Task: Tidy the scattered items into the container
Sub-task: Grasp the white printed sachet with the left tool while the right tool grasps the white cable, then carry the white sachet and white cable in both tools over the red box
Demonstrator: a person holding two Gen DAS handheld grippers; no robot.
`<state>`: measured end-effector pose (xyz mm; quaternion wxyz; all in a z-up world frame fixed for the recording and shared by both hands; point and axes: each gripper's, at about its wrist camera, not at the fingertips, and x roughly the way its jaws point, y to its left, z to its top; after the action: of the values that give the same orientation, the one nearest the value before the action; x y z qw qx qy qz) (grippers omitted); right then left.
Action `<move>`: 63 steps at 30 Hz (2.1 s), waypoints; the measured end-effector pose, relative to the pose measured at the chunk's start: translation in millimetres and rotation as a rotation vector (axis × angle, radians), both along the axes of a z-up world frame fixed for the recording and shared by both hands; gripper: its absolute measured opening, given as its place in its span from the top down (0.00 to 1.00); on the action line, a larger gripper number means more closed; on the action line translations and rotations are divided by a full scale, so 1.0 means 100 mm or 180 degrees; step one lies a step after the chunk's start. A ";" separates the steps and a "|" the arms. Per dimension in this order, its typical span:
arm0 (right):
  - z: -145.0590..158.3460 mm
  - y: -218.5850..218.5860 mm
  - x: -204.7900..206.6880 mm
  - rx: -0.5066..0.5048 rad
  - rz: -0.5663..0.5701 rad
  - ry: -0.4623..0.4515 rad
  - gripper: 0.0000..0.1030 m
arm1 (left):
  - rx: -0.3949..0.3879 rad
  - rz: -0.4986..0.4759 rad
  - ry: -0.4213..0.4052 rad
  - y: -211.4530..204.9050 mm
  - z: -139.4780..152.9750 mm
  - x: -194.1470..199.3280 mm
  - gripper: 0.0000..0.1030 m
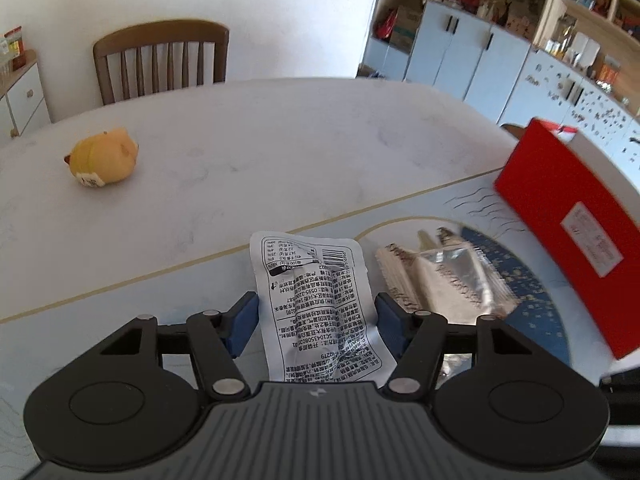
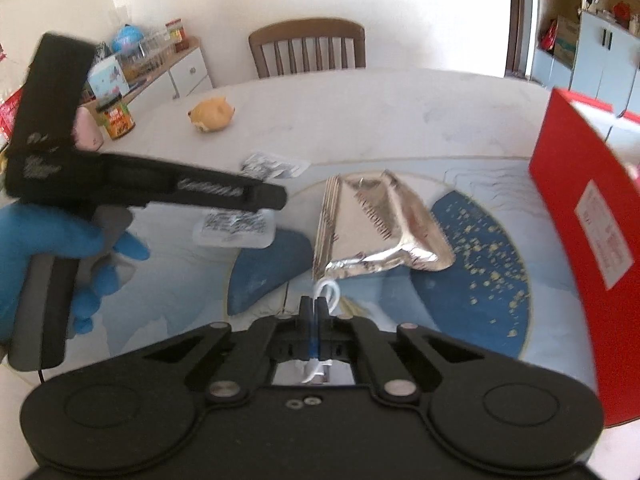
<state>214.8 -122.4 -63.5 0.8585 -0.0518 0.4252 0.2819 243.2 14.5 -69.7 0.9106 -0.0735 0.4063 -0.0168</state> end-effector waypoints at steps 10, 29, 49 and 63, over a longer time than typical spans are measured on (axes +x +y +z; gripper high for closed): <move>-0.24 0.14 0.09 -0.0190 0.0009 0.0004 0.00 | -0.0028 0.0015 -0.0118 -0.01 0.18 -0.28 0.39; -0.08 0.07 0.01 -0.0177 0.0056 -0.0270 0.00 | 0.0050 -0.0145 -0.0197 -0.15 0.29 -0.56 0.39; 1.17 -1.38 0.09 0.0331 -0.0573 -0.1043 0.00 | -0.0108 -0.0750 -0.0790 -1.02 1.26 -0.46 0.39; 0.87 -2.41 0.60 0.0034 -0.0869 -0.0917 0.00 | -0.0108 -0.1396 -0.0756 -2.55 1.32 0.29 0.39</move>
<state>274.5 -362.9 24.0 0.9410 -0.0289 0.2995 0.1549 272.2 -240.3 62.6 0.9252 0.0036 0.3023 -0.2293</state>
